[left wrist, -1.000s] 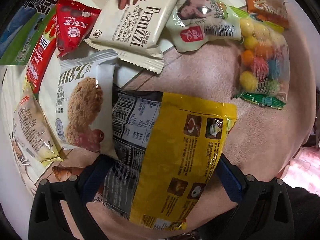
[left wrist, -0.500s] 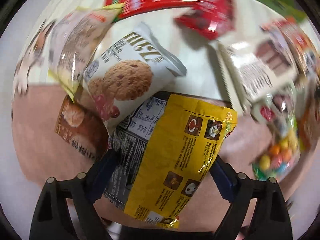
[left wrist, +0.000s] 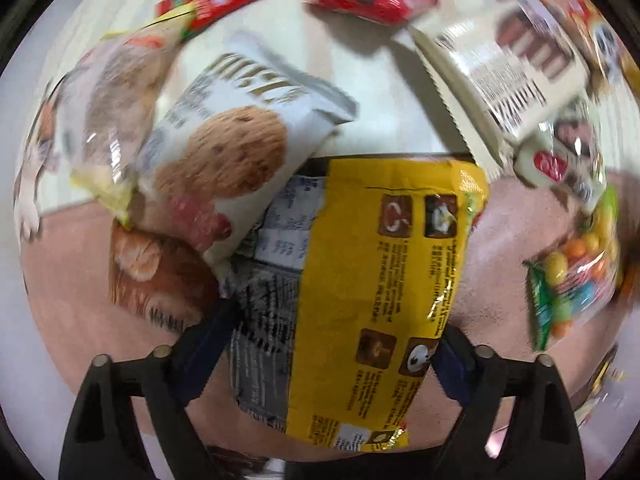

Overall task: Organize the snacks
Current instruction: 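Carry the yellow bag and panda bag with both tools over the cardboard box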

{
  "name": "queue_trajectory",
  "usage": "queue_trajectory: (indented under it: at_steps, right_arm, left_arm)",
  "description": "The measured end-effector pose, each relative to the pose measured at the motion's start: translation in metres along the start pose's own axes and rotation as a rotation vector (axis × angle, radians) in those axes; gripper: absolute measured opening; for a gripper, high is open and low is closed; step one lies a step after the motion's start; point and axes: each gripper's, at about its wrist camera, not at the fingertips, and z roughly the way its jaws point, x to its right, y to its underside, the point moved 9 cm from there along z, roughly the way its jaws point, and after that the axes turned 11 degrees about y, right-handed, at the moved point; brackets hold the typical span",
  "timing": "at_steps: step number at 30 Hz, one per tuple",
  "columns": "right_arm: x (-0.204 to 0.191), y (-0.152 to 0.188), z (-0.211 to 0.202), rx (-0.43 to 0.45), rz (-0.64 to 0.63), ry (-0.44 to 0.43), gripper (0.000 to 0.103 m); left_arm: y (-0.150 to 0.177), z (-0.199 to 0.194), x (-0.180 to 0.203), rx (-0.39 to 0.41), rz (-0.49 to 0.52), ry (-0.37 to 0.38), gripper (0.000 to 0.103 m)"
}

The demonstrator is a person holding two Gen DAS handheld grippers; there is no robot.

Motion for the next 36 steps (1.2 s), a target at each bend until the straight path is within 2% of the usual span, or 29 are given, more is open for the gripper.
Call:
queue_trajectory:
  at_steps: [1,5,8,10,11,14,21,23,24,26,28,29,31,36]
  right_arm:
    - [-0.001,0.006,0.002,-0.014,-0.004,-0.011,0.057]
    - [-0.001,0.024,0.009,-0.034,-0.008,-0.041,0.057]
    - [0.005,0.022,0.011,-0.014,0.063,-0.074,0.064]
    - [0.015,0.021,0.013,-0.020,0.137,-0.111,0.081]
    - [0.021,0.022,0.014,-0.017,0.164,-0.132,0.083]
    - [0.039,0.021,0.015,-0.002,0.209,-0.151,0.084]
    - [0.038,0.041,0.017,0.045,0.241,-0.043,0.084]
    - [0.039,0.041,0.017,0.066,0.262,-0.006,0.081]
    - [0.035,0.042,0.018,0.071,0.272,0.025,0.075]
    - [0.032,0.046,0.021,0.076,0.286,0.079,0.070]
    - [0.030,0.048,0.022,0.084,0.307,0.104,0.058]
    - [0.029,0.051,0.023,0.087,0.312,0.114,0.055]
    - [0.014,0.056,0.024,0.100,0.325,0.138,0.052]
    - [0.007,0.062,0.017,0.126,0.356,0.159,0.047]
  left_arm:
    - [0.002,-0.002,-0.006,0.006,-0.030,0.004,0.080]
    - [0.015,-0.008,-0.006,-0.010,-0.177,0.067,0.079]
    - [0.014,0.004,-0.006,0.006,-0.174,0.030,0.083]
    - [0.017,0.007,-0.007,0.016,-0.154,0.015,0.085]
    - [0.022,0.007,-0.002,0.019,-0.146,0.011,0.085]
    - [0.025,0.010,-0.001,0.031,-0.125,0.009,0.087]
    - [0.022,0.032,0.006,0.084,-0.093,0.022,0.092]
    - [0.023,0.036,0.003,0.082,-0.082,0.043,0.091]
    - [0.024,0.037,0.002,0.081,-0.076,0.053,0.090]
    - [0.025,0.037,-0.002,0.087,-0.065,0.072,0.085]
    - [0.026,0.033,-0.006,0.093,-0.041,0.074,0.080]
    - [0.028,0.031,-0.008,0.099,-0.030,0.077,0.079]
    - [0.031,0.028,-0.010,0.107,-0.002,0.073,0.078]
    - [0.039,0.020,-0.017,0.123,0.044,0.073,0.073]
